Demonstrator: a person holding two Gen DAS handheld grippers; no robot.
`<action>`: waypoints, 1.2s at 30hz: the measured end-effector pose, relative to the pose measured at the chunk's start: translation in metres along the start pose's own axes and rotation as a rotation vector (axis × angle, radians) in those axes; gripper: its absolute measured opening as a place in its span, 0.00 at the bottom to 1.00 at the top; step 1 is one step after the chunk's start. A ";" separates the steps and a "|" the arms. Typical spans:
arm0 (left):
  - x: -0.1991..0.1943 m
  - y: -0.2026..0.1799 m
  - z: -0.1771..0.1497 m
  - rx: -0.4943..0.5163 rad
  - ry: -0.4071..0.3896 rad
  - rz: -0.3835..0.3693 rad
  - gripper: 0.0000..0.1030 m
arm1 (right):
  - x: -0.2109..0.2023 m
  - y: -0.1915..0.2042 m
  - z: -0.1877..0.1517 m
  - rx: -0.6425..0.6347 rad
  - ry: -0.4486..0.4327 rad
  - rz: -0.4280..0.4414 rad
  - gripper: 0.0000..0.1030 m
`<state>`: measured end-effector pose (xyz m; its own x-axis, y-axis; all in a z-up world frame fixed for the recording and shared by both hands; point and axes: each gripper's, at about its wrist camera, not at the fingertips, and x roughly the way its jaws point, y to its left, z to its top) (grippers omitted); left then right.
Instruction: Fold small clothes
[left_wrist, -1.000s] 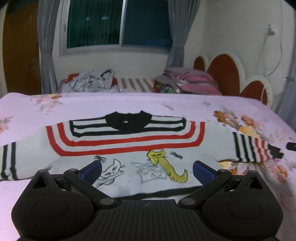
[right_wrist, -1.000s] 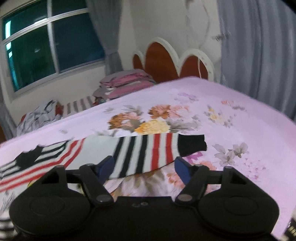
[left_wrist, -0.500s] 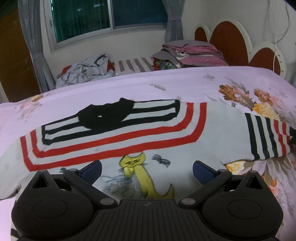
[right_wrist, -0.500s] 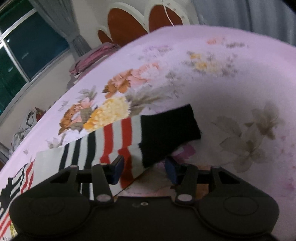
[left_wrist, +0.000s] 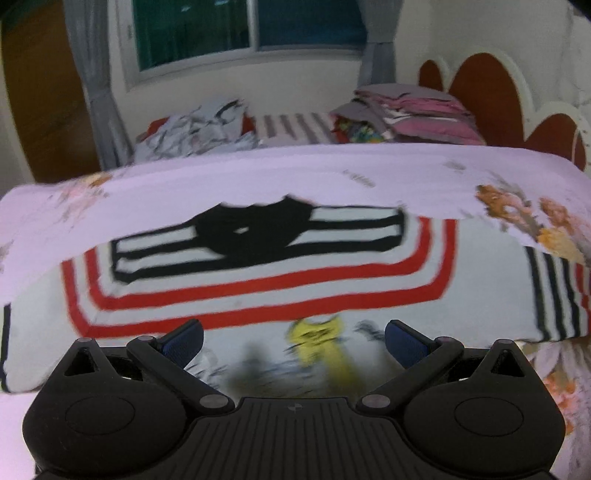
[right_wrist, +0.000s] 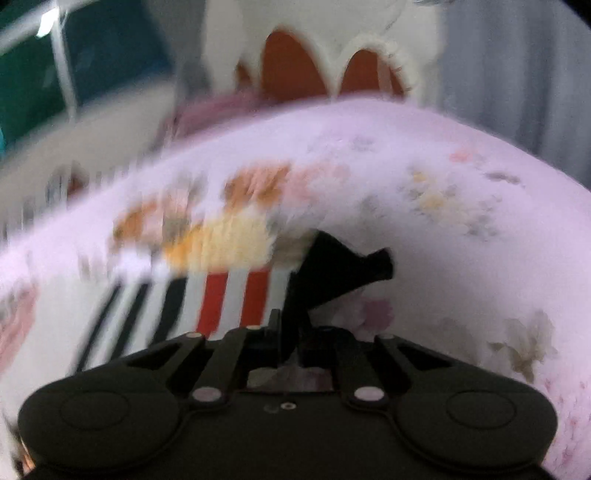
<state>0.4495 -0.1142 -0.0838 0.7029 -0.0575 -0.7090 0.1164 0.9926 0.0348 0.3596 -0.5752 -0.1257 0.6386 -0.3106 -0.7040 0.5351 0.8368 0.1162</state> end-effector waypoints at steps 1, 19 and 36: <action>0.000 0.012 -0.002 -0.023 0.008 -0.002 1.00 | -0.006 0.005 0.004 -0.003 -0.030 0.007 0.07; 0.020 0.172 -0.015 -0.179 0.011 -0.087 1.00 | -0.080 0.300 -0.061 -0.392 -0.028 0.511 0.07; 0.035 0.193 -0.020 -0.255 0.014 -0.205 1.00 | -0.107 0.370 -0.131 -0.561 -0.016 0.616 0.42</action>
<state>0.4827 0.0772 -0.1160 0.6731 -0.2591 -0.6927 0.0738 0.9555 -0.2857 0.4167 -0.1729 -0.0991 0.7371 0.2733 -0.6181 -0.2651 0.9582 0.1075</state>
